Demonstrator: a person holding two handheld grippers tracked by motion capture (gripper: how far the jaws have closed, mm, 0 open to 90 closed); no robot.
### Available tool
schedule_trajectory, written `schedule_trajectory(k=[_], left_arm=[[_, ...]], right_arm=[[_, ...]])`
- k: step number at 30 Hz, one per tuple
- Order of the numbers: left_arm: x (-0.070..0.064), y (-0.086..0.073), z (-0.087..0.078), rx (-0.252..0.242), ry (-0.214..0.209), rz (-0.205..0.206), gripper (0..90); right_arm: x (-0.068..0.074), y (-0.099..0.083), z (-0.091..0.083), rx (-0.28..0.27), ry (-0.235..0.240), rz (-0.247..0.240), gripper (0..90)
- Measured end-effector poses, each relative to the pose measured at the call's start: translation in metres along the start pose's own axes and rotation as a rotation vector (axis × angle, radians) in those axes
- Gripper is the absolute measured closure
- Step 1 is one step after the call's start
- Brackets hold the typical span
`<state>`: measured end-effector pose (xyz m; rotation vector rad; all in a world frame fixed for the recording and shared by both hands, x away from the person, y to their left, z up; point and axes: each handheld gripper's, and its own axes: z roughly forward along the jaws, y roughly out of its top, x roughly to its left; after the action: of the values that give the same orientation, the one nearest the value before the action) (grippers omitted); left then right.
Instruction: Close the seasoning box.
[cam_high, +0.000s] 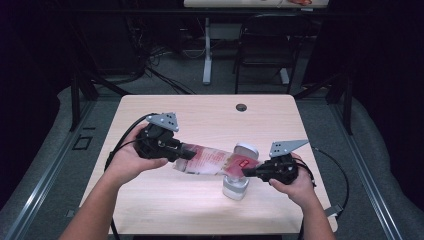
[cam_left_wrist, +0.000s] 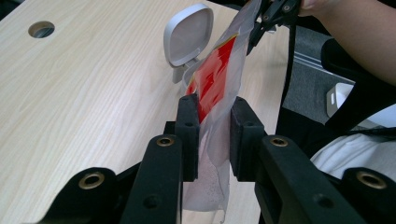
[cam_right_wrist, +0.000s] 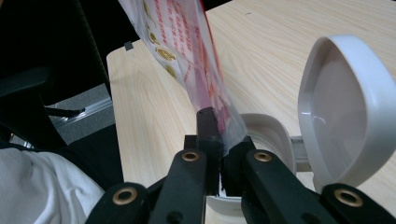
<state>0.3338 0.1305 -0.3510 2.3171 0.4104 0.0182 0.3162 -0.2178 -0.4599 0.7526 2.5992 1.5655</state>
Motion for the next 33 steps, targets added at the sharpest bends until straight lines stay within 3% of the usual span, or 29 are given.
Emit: schedule_trajectory(k=[7,18,29,33], left_arm=[[0.004,-0.011,0.000,-0.009,0.004,-0.017,76.3],[0.008,-0.031,0.002,-0.053,-0.016,-0.041,76.6],[0.018,-0.050,0.003,-0.074,-0.021,-0.092,75.8],[0.020,-0.055,0.004,-0.075,-0.023,-0.094,75.8]], right_arm=[[0.001,0.001,0.001,-0.032,-0.018,0.000,87.7],[-0.001,0.000,0.002,-0.070,-0.004,-0.005,83.6],[-0.006,-0.004,0.012,-0.050,-0.011,-0.007,78.2],[-0.006,-0.005,0.014,-0.052,-0.012,-0.011,80.2]])
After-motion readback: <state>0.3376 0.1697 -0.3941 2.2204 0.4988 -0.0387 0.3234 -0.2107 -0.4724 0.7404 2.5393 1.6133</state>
